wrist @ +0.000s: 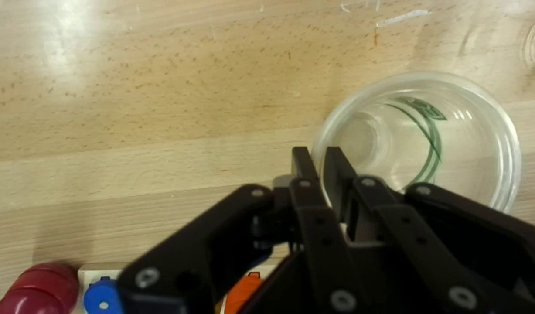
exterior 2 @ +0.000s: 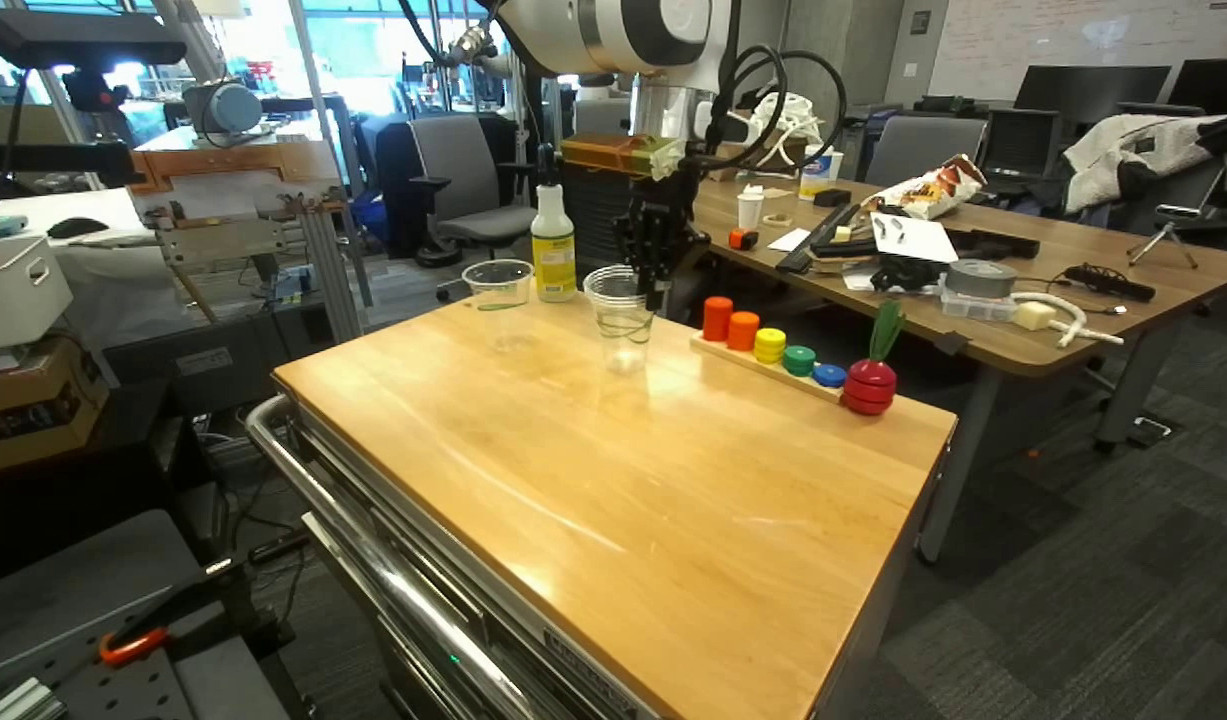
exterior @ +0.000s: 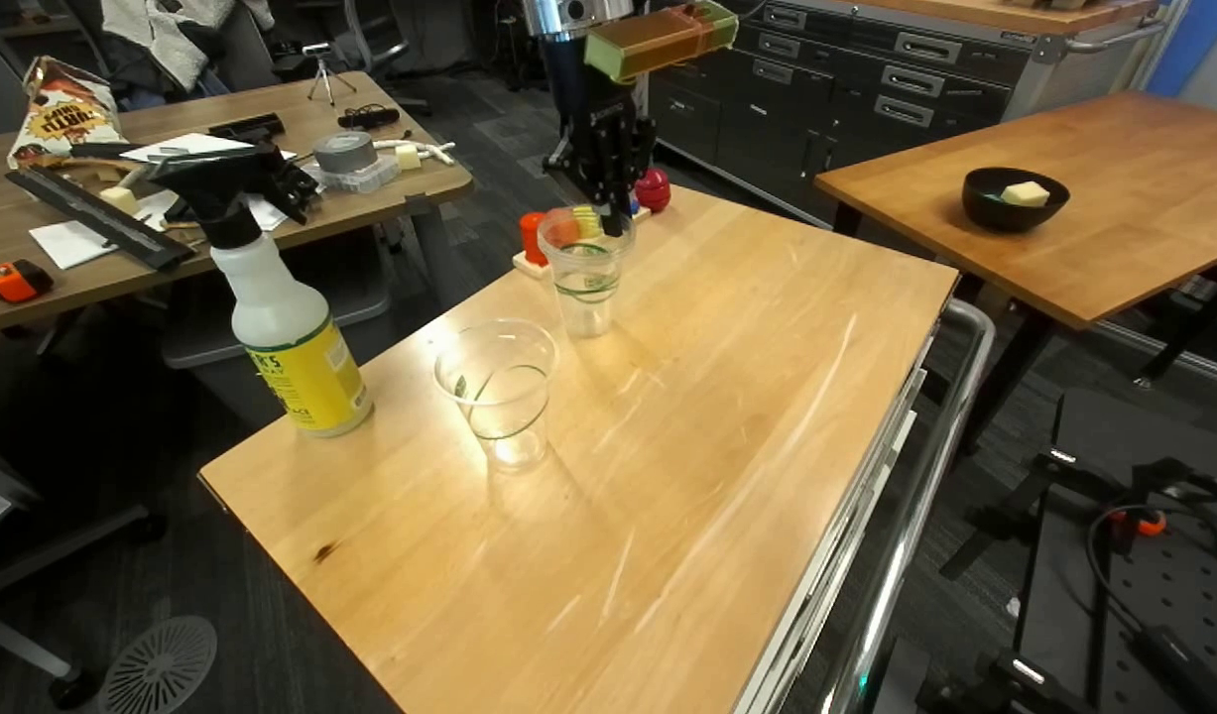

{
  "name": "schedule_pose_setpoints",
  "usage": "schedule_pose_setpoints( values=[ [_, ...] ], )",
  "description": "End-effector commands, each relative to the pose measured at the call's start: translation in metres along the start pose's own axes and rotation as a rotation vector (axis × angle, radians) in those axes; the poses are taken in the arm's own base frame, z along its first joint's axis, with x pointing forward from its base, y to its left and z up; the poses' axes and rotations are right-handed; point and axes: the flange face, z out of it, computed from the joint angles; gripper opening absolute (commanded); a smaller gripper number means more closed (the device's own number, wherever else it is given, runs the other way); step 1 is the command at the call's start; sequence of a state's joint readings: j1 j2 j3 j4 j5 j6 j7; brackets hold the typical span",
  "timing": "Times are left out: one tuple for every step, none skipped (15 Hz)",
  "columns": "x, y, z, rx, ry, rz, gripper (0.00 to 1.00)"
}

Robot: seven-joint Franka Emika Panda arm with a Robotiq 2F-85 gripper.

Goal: Stack the clear cups into each other

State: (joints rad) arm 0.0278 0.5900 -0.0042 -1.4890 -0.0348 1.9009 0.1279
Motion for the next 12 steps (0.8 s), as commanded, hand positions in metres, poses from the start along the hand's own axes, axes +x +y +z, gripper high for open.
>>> schedule_pose_setpoints(
  values=[
    [0.005, -0.006, -0.005, 0.034, -0.016, 0.034, 0.02],
    [0.005, -0.007, -0.006, 0.042, -0.016, 0.041, 0.03],
    [0.005, -0.007, -0.007, 0.046, -0.018, 0.049, 0.02],
    [0.005, -0.005, -0.008, 0.043, -0.023, 0.063, 0.03],
    [0.004, -0.003, -0.011, 0.043, -0.036, 0.084, 0.03],
    [0.004, -0.001, -0.016, 0.049, -0.051, 0.121, 0.03],
    [0.002, 0.002, -0.021, 0.063, -0.071, 0.152, 0.03],
    [0.0, 0.004, -0.032, 0.08, -0.097, 0.185, 0.03],
    [-0.004, 0.006, -0.042, 0.095, -0.125, 0.211, 0.03],
    [-0.009, 0.005, -0.054, 0.112, -0.156, 0.23, 0.03],
    [-0.012, 0.005, -0.066, 0.133, -0.172, 0.243, 0.03],
    [-0.017, 0.002, -0.08, 0.164, -0.191, 0.247, 0.03]
  ],
)
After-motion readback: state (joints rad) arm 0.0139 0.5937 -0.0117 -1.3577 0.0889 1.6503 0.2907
